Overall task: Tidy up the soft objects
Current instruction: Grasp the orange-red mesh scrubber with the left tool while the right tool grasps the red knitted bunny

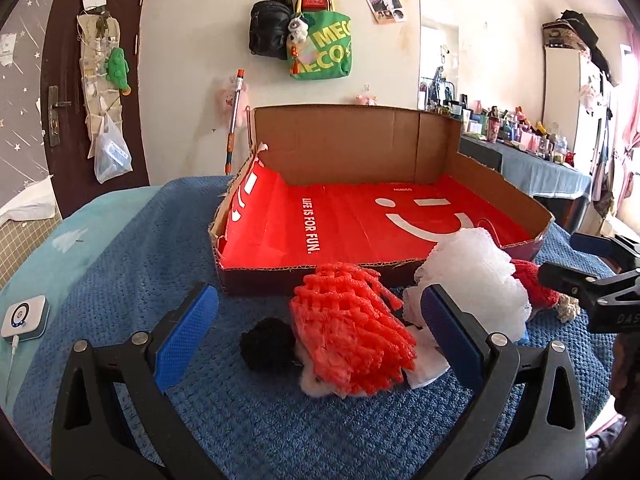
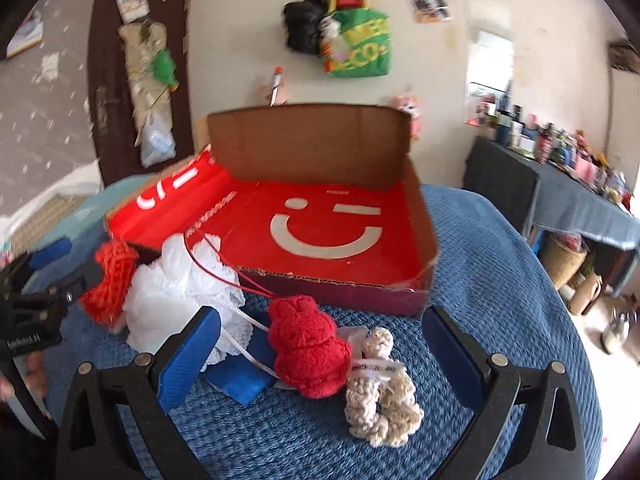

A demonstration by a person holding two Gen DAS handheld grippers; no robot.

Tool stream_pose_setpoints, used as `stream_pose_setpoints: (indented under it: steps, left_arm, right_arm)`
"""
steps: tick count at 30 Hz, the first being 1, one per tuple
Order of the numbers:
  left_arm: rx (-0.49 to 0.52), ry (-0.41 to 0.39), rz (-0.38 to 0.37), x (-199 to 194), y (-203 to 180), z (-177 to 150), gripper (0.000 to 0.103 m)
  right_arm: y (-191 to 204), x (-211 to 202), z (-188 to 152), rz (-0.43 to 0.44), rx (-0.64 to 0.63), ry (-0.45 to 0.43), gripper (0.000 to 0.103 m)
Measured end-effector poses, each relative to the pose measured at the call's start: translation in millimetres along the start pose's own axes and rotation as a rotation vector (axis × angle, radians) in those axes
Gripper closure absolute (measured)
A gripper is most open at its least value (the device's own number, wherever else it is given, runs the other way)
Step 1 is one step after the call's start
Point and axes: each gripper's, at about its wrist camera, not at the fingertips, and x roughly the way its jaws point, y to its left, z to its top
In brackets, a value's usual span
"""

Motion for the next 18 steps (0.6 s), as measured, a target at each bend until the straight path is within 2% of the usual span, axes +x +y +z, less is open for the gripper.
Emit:
stream_pose_setpoints:
  steps: [5, 7, 10, 11, 12, 15, 18]
  left_arm:
    - [0.002, 0.032, -0.014, 9, -2, 0, 0.0]
    - [0.006, 0.048, -0.018, 13, -4, 0, 0.003]
    - [0.011, 0.079, -0.037, 21, -6, -1, 0.018]
    - [0.01, 0.096, -0.055, 24, -6, -2, 0.029]
    - [0.007, 0.115, -0.08, 27, -7, -2, 0.041]
    - [0.002, 0.125, -0.106, 28, -7, -4, 0.045]
    - [0.021, 0.093, -0.106, 21, -9, 0, 0.046]
  right_arm:
    - [-1, 18, 1, 0.051, -0.044, 0.064, 0.015]
    - [-2, 25, 1, 0.07, -0.052, 0.088, 0.021]
    - [-1, 33, 0, 0.101, -0.065, 0.115, 0.034]
    - [0, 37, -1, 0.112, -0.067, 0.131, 0.042]
    - [0, 41, -3, 0.13, -0.064, 0.152, 0.055]
    - [-4, 53, -7, 0.161, -0.035, 0.206, 0.058]
    - [-4, 46, -5, 0.162, -0.031, 0.175, 0.058]
